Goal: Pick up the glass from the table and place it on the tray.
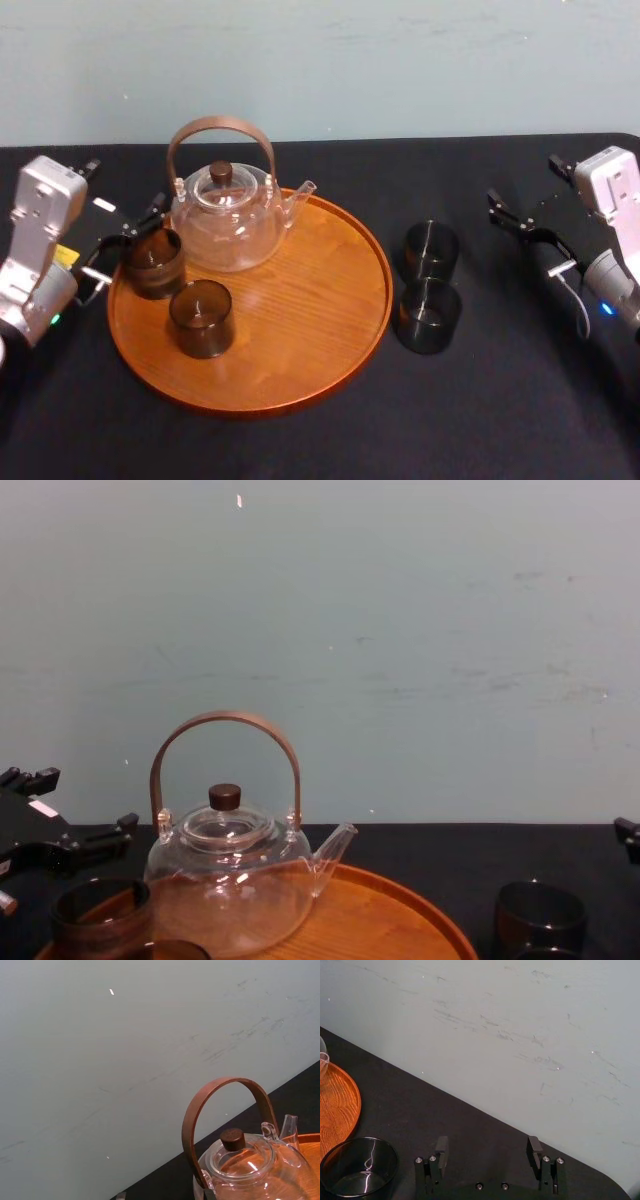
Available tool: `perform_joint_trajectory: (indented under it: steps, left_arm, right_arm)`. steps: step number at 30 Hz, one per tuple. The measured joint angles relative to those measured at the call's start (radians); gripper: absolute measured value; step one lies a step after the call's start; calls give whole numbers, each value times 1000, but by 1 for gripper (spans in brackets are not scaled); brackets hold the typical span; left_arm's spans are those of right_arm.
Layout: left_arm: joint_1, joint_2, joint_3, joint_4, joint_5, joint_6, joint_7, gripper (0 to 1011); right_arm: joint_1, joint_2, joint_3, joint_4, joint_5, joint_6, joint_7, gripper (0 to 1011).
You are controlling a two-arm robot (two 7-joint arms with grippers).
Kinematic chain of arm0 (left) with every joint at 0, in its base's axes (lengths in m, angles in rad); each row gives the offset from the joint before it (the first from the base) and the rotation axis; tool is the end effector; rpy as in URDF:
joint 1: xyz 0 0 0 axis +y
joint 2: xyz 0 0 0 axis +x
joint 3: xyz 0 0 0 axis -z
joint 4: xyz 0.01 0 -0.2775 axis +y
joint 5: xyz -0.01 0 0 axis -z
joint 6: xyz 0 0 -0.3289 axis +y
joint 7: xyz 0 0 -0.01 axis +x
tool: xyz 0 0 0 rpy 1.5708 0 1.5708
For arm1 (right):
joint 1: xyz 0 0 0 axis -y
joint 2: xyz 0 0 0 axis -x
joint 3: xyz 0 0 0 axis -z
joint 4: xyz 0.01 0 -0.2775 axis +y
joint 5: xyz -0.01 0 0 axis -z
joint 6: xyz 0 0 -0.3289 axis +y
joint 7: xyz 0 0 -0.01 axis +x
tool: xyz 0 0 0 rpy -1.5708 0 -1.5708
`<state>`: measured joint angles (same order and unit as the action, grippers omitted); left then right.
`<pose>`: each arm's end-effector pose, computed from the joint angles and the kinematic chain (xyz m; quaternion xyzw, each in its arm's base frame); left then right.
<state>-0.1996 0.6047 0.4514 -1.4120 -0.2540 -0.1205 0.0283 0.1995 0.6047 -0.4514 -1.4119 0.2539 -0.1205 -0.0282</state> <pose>0.3751 0.0703 -0.2960 0.1414 -0.1325 0.5799 0.7913 0.3750 -0.0703 -0.2961 -0.1416 -0.1324 -0.5799 0.7913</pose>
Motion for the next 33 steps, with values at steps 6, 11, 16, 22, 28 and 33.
perform_joint_trajectory:
  steps: [6,11,16,22,28,33]
  left_arm:
    - [0,0,0,0,0,0,0,1001]
    - [0,0,0,0,0,0,0,1001]
    - [0,0,0,0,0,0,0,1001]
    - [0,0,0,0,0,0,0,1001]
    - [0,0,0,0,0,0,0,1001]
    - [0,0,0,0,0,0,0,1001]
  right_arm:
    - [0,0,0,0,0,0,0,1002]
    - [-1,0,2,0,-1,0,4,1002]
    - [-5,2,14,-10,0,9,34,1002]
    - [-23,16,38,-49,31,43,83,1002]
    - [-59,42,70,-111,82,87,142,1002]
    - [-91,69,91,-162,118,116,192,1002]
